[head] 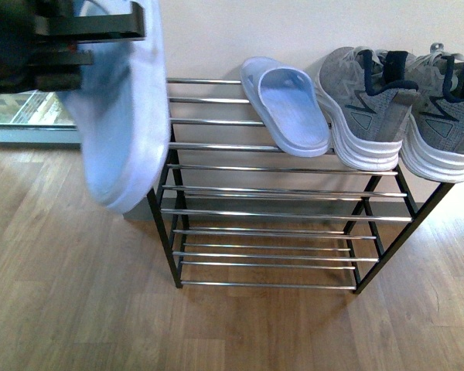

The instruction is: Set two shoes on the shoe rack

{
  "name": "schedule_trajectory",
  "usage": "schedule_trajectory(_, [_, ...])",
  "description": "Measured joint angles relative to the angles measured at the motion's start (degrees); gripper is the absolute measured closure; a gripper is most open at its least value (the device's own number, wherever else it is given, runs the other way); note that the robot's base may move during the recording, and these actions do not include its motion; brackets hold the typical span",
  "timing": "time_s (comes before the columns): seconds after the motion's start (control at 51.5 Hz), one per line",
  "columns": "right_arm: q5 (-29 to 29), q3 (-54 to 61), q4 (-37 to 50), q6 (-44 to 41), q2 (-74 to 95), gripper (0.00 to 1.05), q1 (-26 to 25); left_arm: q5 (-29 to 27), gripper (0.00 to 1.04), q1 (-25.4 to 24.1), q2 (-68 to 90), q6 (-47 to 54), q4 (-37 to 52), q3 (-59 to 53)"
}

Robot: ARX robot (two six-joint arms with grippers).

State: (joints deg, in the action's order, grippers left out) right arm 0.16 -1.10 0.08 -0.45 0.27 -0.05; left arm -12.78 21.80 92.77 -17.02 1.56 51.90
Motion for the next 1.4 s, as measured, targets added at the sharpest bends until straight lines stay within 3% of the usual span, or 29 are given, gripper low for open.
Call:
schedule_trajectory(0.447, [0.00, 0.00, 0.00, 0.00, 0.00, 0.09, 0.00, -1.07, 1.03, 0.42, 25.81, 8.98, -6.64, 28.52])
schedule_trajectory(0.777, [0.00, 0.00, 0.00, 0.00, 0.00, 0.09, 0.00, -2.12, 1.03, 0.59, 37.22, 13.46, -8.92, 41.00])
schedule_trajectory(1.263, [0.00, 0.00, 0.00, 0.02, 0.00, 0.09, 0.00, -7.98, 1.03, 0.94, 51.58, 18.69, -11.65, 57.53])
schedule_trajectory(1.399, [0.00, 0.00, 0.00, 0.02, 0.00, 0.09, 0.00, -6.73, 0.86, 1.11, 52.81, 19.15, -11.93, 59.30])
